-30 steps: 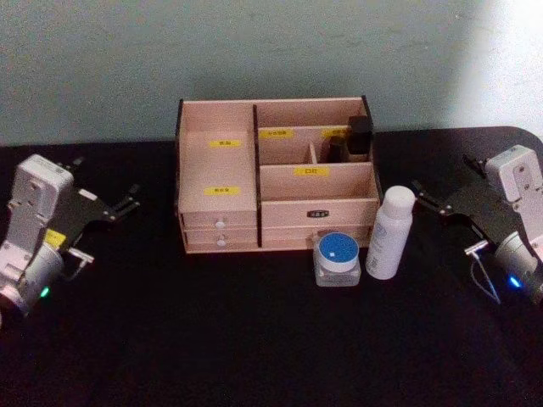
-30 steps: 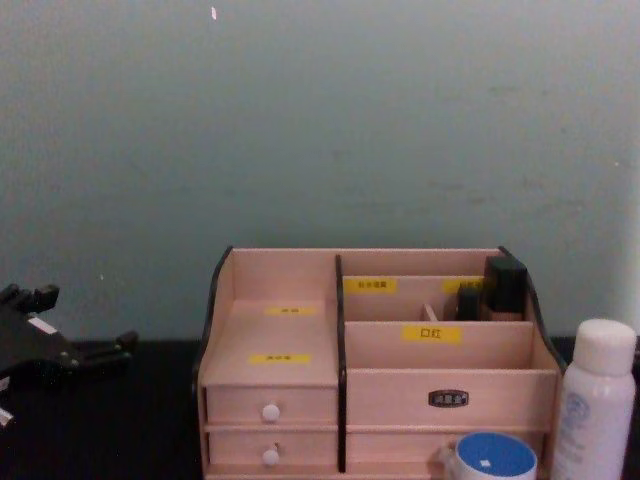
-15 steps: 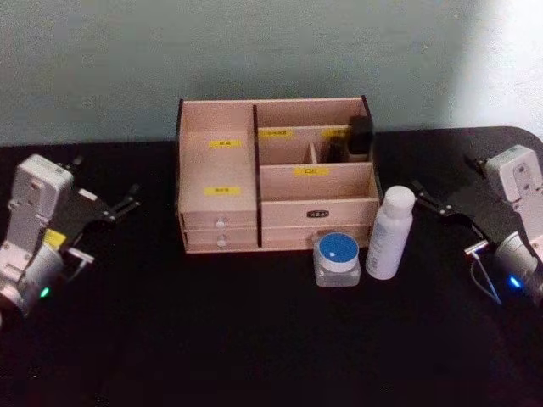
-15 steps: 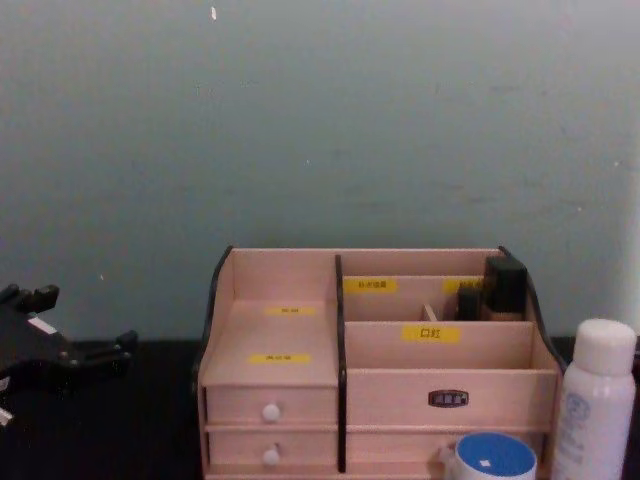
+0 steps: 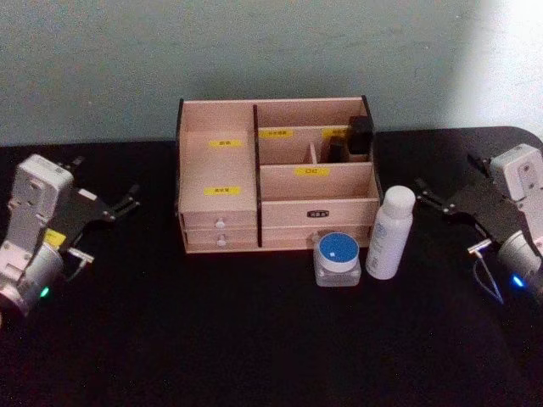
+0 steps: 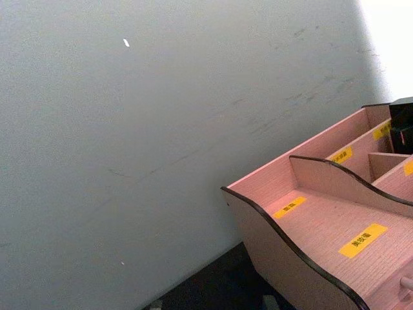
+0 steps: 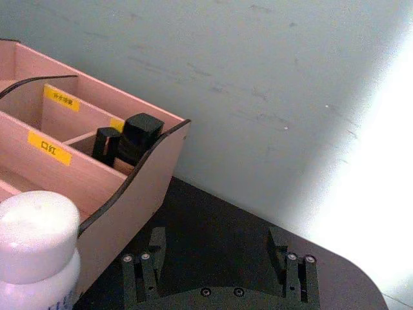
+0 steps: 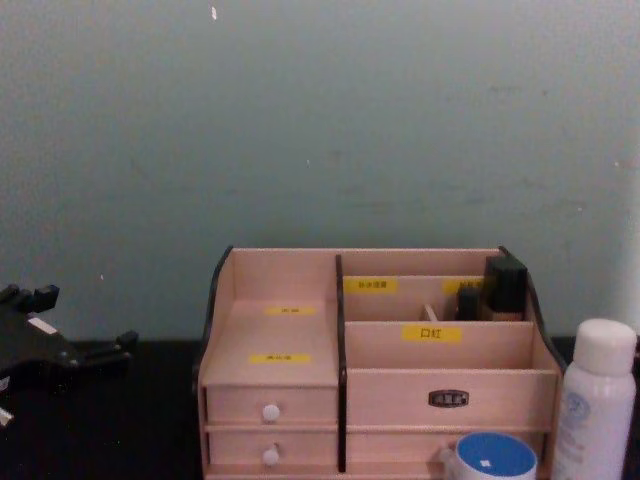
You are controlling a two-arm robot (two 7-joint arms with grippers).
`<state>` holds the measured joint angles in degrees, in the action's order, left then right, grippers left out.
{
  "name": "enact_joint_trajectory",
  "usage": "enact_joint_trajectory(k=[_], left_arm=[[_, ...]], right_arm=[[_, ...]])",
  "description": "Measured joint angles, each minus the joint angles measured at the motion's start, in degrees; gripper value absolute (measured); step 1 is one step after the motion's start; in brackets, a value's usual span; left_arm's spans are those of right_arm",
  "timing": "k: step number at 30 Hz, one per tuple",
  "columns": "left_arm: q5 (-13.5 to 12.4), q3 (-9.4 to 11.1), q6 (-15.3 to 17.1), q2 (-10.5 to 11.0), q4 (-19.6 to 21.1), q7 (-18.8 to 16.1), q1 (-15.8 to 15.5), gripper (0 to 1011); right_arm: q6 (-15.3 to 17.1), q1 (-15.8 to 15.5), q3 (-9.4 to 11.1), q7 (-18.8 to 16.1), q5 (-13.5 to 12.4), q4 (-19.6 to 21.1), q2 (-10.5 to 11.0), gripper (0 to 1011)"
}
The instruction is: Pick up the facial cleanser and watermelon frost from the table and place them into the tiered storage box.
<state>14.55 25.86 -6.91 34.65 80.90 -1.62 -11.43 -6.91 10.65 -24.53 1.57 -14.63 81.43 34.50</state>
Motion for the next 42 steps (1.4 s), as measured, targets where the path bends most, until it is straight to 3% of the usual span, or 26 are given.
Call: enact_joint_trajectory(k=[15, 27, 42], left_arm=[[0.0, 0.0, 0.0, 0.0, 0.0, 0.0, 0.0, 1001], [0.0, 0.0, 0.0, 0.0, 0.0, 0.0, 0.0, 1001], [0.0, 0.0, 0.0, 0.0, 0.0, 0.0, 0.0, 1001]], right_arm=[[1.6, -5.2, 5.3, -2.5, -4.8, 5.4, 1.1, 1003], [5.7, -10.7, 10.1, -6.3, -10.6, 10.6, 2.2, 1002], [10.8, -16.7, 13.3, -10.0, -13.4, 16.2, 4.1, 1002]])
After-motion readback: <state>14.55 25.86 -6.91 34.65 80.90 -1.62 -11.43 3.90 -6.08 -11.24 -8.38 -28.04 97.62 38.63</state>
